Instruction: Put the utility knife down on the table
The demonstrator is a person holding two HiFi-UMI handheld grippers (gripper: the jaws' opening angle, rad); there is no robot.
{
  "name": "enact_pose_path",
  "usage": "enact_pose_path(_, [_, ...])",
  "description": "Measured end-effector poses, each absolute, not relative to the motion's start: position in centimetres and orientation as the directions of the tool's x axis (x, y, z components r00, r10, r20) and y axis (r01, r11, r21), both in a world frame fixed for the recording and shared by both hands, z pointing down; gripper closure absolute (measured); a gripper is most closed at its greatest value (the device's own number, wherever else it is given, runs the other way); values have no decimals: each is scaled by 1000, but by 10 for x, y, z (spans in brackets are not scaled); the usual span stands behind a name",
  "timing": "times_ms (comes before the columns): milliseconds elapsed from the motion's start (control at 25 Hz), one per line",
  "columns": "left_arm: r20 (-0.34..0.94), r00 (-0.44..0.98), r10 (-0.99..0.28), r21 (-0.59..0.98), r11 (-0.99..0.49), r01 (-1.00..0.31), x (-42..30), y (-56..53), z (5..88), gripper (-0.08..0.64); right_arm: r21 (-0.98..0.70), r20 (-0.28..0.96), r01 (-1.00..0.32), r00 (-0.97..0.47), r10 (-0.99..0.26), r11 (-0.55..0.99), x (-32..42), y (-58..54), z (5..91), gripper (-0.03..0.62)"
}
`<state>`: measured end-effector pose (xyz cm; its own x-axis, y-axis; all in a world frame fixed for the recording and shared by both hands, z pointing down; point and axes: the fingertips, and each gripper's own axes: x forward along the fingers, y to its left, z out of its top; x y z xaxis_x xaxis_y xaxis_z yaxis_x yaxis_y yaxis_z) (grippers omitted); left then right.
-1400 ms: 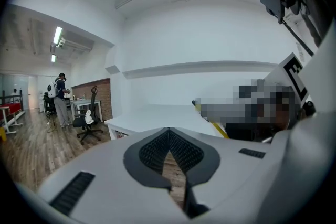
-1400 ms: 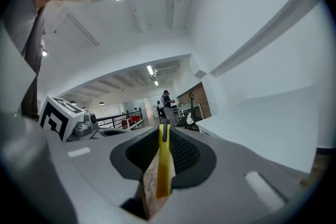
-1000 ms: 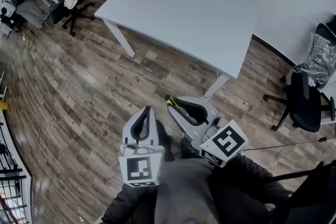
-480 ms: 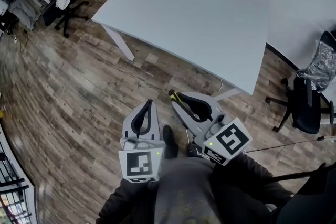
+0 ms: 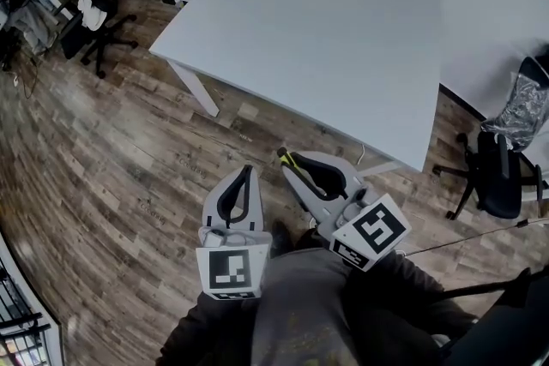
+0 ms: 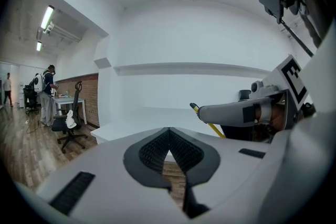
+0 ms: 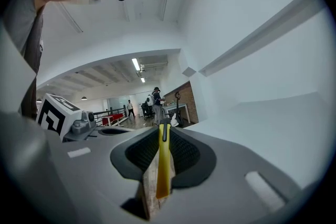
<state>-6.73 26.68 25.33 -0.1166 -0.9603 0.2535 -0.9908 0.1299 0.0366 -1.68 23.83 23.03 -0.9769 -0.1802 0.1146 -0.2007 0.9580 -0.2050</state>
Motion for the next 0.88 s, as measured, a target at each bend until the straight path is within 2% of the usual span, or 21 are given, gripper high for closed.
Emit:
enact_pose_path(440, [235, -91, -968, 31, 101, -994, -93, 234, 248, 558, -187, 101, -241, -969, -226, 952, -37, 205, 222, 529])
enact_pose_path(880, [232, -91, -968, 28, 100, -995, -122, 143, 259, 558, -211, 107, -258, -965, -240, 943, -63, 119, 237, 529])
